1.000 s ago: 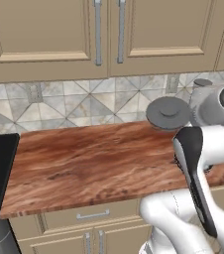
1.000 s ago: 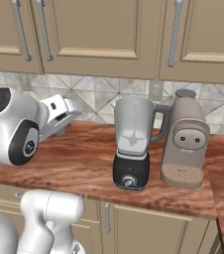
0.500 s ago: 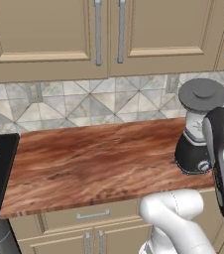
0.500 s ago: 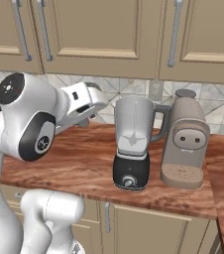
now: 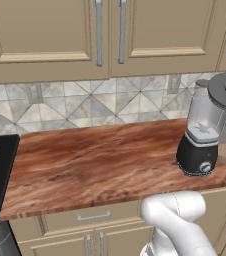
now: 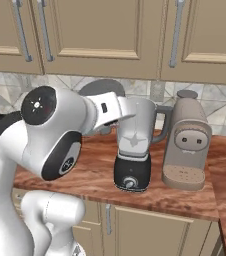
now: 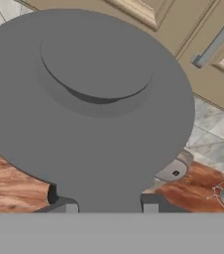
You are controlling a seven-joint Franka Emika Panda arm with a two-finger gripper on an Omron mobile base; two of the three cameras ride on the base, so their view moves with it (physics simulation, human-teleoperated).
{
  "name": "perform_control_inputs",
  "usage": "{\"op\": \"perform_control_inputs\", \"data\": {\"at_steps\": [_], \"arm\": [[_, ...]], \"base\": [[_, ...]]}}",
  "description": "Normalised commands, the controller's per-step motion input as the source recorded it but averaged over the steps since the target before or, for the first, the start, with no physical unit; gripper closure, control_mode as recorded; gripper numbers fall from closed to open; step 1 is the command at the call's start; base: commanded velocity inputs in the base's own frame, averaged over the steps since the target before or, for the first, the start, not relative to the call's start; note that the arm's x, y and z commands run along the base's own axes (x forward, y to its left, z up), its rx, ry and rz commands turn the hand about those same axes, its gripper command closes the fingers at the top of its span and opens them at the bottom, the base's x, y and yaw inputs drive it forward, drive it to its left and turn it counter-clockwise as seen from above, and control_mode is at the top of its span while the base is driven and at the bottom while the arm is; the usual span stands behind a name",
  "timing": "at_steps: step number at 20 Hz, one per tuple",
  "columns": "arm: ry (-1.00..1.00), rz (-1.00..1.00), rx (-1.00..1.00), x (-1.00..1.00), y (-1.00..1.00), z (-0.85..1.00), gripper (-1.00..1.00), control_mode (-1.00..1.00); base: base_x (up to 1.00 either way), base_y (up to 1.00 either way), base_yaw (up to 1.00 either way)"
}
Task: Close the lid blender by securely placing the lid on top.
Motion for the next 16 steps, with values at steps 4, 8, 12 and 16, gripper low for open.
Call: {"op": "perform_control_inputs", "data": {"at_steps": [4, 8, 12, 16], "arm": [[0.0, 0.0, 0.12, 0.37, -0.3, 0.08, 1.0, -1.0], [0.0, 0.0, 0.09, 0.27, -0.31, -0.02, 1.0, -1.0], [0.01, 0.0, 0.04, 0.3, -0.1, -0.13, 1.0, -1.0], [0.0, 0.0, 0.01, 0.34, -0.03, -0.08, 1.0, -1.0]], "base": [[0.0, 0.0, 0.0], [0.0, 0.0, 0.0], [0.0, 0.0, 0.0], [0.0, 0.0, 0.0]]}}
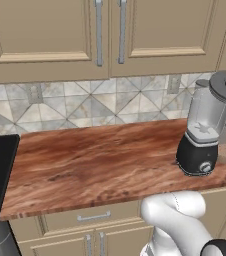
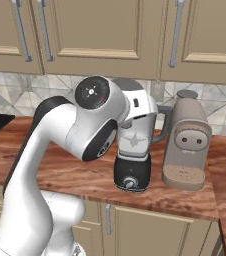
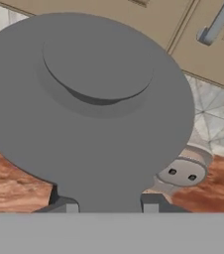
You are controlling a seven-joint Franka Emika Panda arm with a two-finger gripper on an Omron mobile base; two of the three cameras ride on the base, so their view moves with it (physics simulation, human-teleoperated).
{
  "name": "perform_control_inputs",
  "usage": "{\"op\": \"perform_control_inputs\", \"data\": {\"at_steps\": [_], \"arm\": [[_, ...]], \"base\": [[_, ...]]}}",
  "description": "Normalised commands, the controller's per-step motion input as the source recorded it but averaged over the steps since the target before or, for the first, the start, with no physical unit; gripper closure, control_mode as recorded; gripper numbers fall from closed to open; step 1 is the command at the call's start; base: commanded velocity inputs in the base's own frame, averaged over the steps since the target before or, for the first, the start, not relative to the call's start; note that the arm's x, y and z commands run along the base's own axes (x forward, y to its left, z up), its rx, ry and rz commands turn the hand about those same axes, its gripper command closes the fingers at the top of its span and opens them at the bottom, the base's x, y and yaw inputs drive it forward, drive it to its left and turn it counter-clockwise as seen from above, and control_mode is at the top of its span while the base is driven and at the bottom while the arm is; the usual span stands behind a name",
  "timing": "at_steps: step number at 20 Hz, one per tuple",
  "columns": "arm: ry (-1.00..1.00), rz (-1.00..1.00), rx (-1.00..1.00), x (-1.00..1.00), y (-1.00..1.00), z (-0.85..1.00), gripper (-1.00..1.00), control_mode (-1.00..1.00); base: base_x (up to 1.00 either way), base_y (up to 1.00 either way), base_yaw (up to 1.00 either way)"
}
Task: Close the lid blender by securely placing the lid on top.
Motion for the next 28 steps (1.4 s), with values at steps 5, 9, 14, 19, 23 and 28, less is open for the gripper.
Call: {"op": "perform_control_inputs", "data": {"at_steps": [5, 9, 14, 19, 23, 28], "arm": [[0.0, 0.0, 0.0, 0.28, -0.09, -0.2, 1.0, -1.0], [0.0, 0.0, 0.0, 0.18, -0.31, -0.15, 1.0, -1.0], [0.0, 0.0, 0.0, 0.24, -0.28, 0.0, 1.0, -1.0], [0.0, 0.02, 0.0, 0.32, -0.05, 0.0, 1.0, -1.0], [0.04, 0.01, 0.0, 0.29, 0.0, 0.0, 1.0, -1.0], [0.03, 0.0, 0.0, 0.25, -0.01, 0.0, 1.0, -1.0]], "base": [[0.0, 0.0, 0.0], [0.0, 0.0, 0.0], [0.0, 0.0, 0.0], [0.0, 0.0, 0.0], [0.0, 0.0, 0.0], [0.0, 0.0, 0.0]]}}
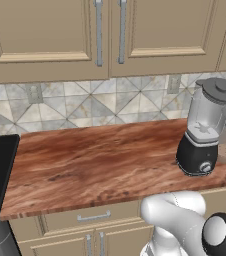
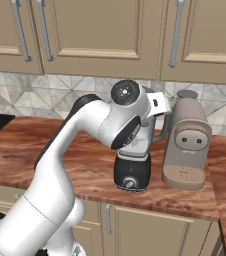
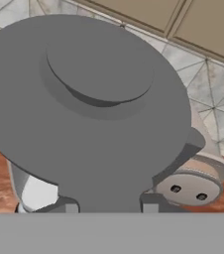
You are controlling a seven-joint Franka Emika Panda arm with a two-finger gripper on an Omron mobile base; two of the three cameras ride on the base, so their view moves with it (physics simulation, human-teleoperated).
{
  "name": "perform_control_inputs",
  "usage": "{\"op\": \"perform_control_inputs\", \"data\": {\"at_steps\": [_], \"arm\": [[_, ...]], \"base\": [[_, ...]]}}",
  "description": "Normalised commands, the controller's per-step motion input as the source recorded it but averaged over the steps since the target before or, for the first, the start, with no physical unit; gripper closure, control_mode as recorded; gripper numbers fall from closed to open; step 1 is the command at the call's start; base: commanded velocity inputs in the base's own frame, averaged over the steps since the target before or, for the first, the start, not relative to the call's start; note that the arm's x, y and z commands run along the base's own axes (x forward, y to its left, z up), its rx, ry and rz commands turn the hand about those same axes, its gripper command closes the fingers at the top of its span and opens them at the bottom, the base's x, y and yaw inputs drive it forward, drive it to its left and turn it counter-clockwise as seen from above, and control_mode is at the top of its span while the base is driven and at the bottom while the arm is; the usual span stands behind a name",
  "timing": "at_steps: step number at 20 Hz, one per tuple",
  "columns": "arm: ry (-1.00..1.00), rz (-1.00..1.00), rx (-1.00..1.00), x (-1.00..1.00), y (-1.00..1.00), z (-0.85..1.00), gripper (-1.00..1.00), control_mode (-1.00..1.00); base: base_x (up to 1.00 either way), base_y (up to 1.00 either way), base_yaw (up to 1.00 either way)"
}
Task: Close the lid blender by securely placing the lid on top.
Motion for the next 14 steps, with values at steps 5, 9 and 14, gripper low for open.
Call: {"op": "perform_control_inputs", "data": {"at_steps": [5, 9, 14], "arm": [[0.0, 0.0, 0.0, 0.26, -0.03, 0.0, 1.0, -1.0], [0.0, 0.01, 0.0, 0.38, 0.0, 0.0, 1.0, -1.0], [0.0, 0.02, 0.0, 0.36, 0.0, -0.01, 1.0, -1.0]], "base": [[0.0, 0.0, 0.0], [0.0, 0.0, 0.0], [0.0, 0.0, 0.0]]}}
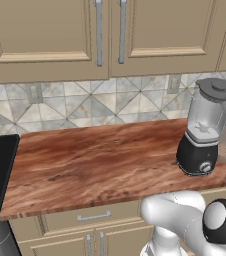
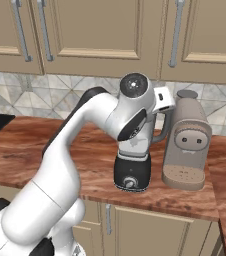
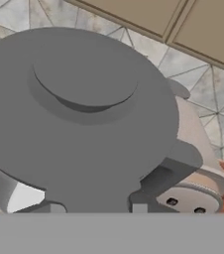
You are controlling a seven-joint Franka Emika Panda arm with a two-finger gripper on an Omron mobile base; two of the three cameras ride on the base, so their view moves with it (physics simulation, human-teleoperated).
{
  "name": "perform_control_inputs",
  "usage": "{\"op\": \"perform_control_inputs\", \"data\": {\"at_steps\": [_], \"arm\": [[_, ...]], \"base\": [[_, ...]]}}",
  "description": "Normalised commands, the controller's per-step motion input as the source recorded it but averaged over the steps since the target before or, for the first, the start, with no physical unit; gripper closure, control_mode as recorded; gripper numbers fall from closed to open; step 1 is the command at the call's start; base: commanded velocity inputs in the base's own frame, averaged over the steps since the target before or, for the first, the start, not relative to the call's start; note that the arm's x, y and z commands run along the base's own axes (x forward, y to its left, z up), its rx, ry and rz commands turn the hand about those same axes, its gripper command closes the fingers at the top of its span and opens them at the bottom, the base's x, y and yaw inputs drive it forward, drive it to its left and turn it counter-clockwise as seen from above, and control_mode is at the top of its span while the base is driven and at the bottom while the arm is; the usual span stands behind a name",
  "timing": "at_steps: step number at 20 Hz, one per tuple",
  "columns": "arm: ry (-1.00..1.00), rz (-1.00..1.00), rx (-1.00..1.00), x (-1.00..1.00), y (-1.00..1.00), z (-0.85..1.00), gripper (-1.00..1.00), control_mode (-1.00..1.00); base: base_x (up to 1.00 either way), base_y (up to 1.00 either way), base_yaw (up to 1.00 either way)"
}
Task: Close the lid blender by securely placing the lid on top.
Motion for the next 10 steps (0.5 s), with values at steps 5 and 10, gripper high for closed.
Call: {"op": "perform_control_inputs", "data": {"at_steps": [5, 10], "arm": [[0.0, 0.03, -0.01, 0.26, 0.0, -0.04, 1.0, -1.0], [-0.01, 0.06, 0.0, 0.03, 0.17, 0.11, 1.0, -1.0]], "base": [[0.0, 0.0, 0.0], [0.0, 0.0, 0.0]]}}
